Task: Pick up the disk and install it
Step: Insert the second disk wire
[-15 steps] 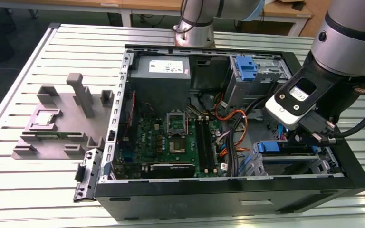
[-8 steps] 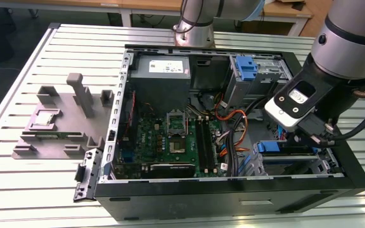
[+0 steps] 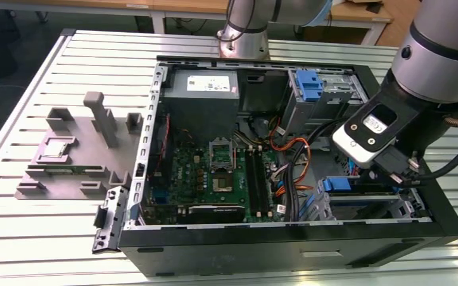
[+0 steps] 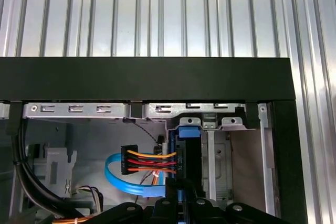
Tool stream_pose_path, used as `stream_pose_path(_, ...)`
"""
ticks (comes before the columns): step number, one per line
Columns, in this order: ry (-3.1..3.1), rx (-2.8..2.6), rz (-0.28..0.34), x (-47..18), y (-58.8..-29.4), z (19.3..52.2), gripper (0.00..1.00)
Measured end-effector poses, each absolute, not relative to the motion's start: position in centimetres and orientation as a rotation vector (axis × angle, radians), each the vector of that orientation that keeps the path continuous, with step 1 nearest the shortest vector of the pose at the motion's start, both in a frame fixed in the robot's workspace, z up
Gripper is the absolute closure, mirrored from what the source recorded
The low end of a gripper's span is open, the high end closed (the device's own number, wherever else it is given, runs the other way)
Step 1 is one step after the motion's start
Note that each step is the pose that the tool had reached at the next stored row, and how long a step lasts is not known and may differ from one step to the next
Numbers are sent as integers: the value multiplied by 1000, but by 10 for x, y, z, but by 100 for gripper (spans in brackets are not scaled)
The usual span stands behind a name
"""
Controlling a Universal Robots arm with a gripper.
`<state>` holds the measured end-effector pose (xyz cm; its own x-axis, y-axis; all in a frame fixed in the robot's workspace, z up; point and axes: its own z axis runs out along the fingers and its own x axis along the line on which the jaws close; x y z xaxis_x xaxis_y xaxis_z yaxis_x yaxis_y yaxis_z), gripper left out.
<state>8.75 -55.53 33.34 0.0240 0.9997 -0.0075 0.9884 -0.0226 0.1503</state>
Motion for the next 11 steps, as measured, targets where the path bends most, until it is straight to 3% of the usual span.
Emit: stream_pose_path(11, 2120, 2173, 170, 88, -559, 332, 84)
